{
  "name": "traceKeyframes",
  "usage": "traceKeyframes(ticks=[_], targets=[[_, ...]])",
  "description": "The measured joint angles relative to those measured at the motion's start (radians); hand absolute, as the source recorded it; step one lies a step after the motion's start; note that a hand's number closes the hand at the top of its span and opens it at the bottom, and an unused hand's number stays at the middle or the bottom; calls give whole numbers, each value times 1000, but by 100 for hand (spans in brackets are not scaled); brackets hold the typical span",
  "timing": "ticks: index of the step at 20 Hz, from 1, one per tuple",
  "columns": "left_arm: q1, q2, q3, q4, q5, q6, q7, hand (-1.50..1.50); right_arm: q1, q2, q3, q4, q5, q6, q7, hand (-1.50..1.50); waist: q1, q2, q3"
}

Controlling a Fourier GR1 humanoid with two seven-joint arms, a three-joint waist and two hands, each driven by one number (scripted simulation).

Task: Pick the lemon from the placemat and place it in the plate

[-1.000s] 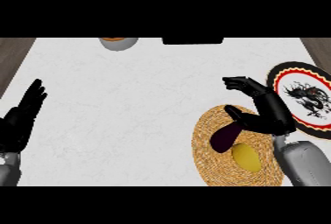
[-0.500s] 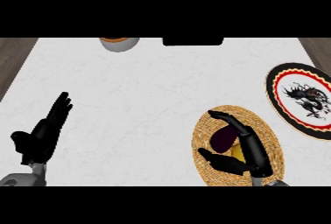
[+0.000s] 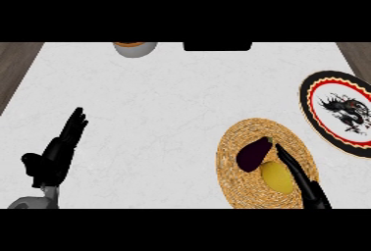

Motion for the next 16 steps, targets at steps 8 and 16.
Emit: traceKeyframes(ticks=[8,16], targets=[[-9,1,7,-27,-4,-5,31,0,80,-205,-31,-139,195,48,300,-150,5,1,-2],[-12,-15,12,-16,-24,-13,23,0,83,-294,-12,-231,306,213,588,-150,9,2,-1]])
